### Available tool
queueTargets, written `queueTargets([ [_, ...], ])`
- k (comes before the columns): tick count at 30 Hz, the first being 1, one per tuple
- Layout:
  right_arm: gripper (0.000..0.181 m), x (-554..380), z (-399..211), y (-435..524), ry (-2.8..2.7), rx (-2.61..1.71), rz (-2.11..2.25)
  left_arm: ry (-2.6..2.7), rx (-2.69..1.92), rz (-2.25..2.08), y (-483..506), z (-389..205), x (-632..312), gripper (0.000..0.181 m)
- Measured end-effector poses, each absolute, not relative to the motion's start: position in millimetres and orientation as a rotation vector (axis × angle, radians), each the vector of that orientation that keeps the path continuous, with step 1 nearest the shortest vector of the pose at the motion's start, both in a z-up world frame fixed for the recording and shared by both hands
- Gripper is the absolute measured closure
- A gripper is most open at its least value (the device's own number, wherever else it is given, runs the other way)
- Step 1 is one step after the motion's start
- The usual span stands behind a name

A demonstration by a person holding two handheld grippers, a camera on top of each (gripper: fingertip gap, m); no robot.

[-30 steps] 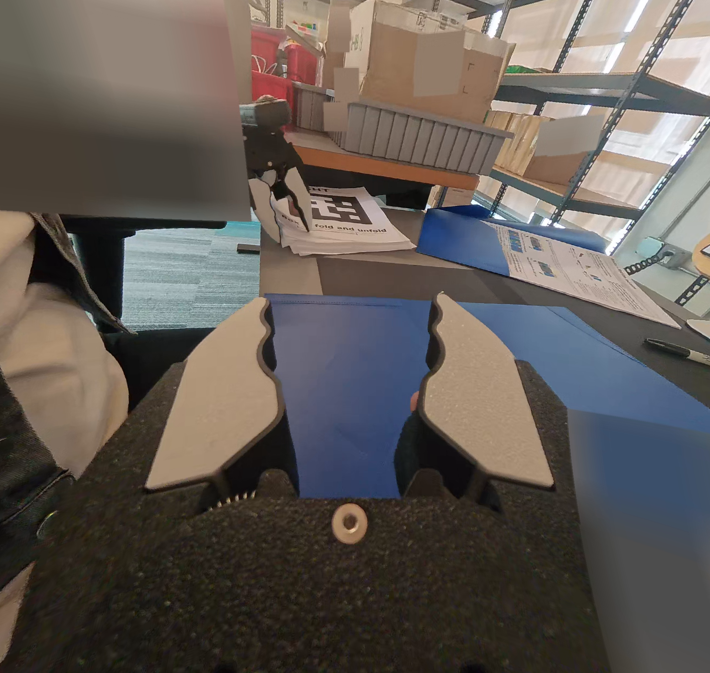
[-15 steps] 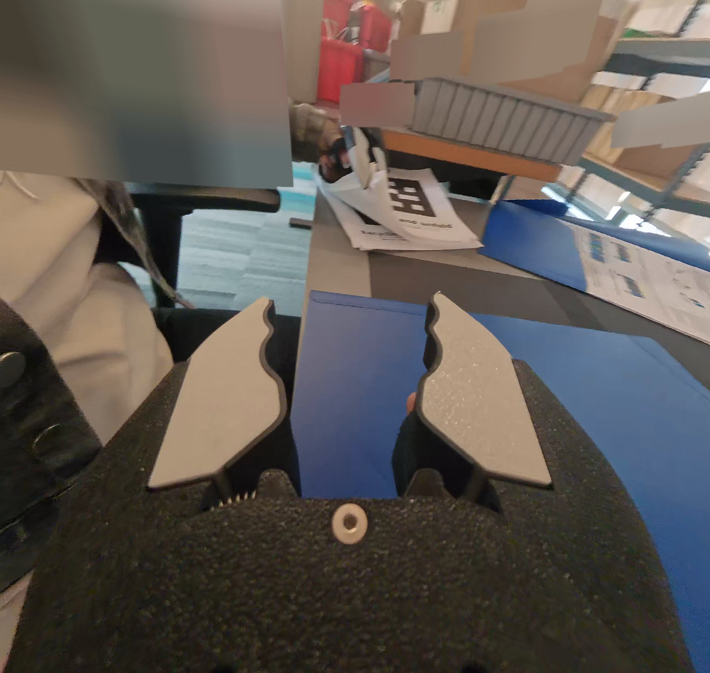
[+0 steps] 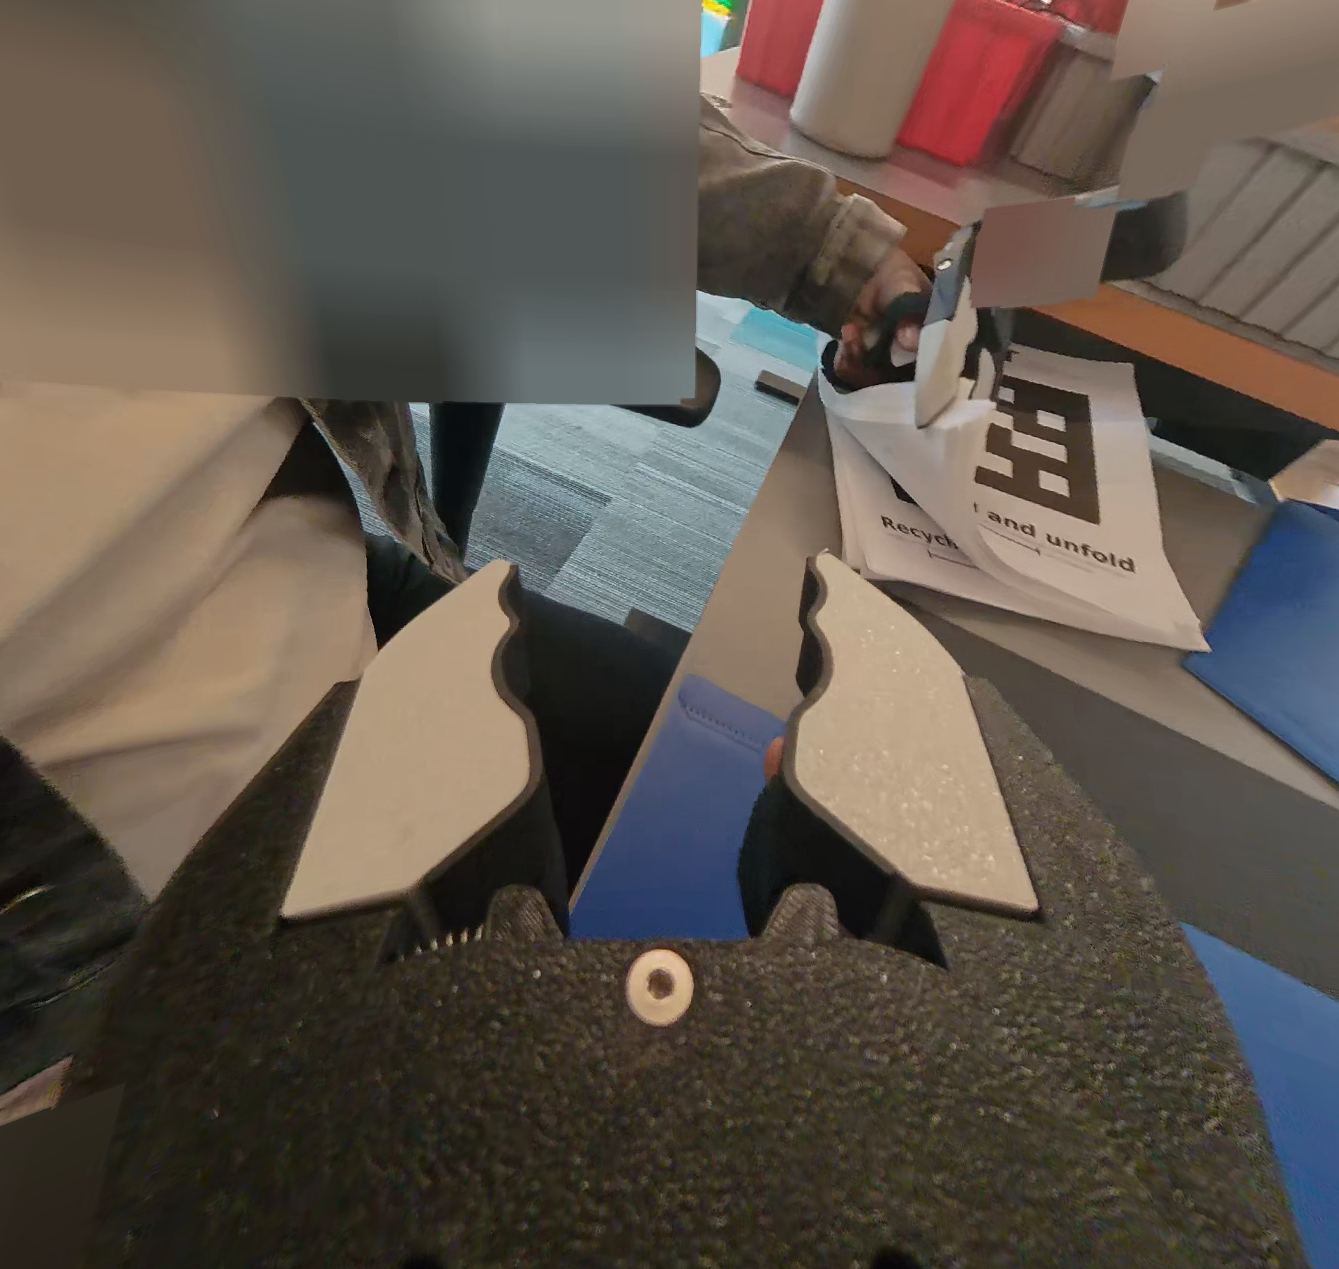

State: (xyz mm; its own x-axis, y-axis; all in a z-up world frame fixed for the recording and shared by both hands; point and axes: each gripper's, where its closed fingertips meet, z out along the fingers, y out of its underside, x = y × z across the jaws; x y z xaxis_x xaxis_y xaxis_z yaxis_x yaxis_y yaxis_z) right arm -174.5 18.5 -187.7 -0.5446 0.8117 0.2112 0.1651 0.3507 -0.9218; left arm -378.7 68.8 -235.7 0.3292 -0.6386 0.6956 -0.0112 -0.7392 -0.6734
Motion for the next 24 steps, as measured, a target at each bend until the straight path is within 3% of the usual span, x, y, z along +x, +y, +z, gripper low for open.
queueTargets([
  [15,0.110,-190.9,-208.4,11.8,-1.928,-0.892,1.314,0.551,-2.026,-1.535,67.4,-234.9,-378.4,0.166],
  [19,0.133,-229.3,-200.8,46.4,-1.784,-0.912,0.996,0.554,-2.029,-1.519,67.5,-235.7,-378.1,0.166],
  [22,0.151,-269.8,-219.2,39.3,-1.990,-0.815,0.859,0.551,-2.026,-1.521,67.7,-235.6,-378.4,0.167],
  [24,0.148,-303.0,-237.3,43.3,-2.092,-0.802,0.750,0.549,-2.019,-1.516,68.0,-235.1,-378.8,0.167],
])
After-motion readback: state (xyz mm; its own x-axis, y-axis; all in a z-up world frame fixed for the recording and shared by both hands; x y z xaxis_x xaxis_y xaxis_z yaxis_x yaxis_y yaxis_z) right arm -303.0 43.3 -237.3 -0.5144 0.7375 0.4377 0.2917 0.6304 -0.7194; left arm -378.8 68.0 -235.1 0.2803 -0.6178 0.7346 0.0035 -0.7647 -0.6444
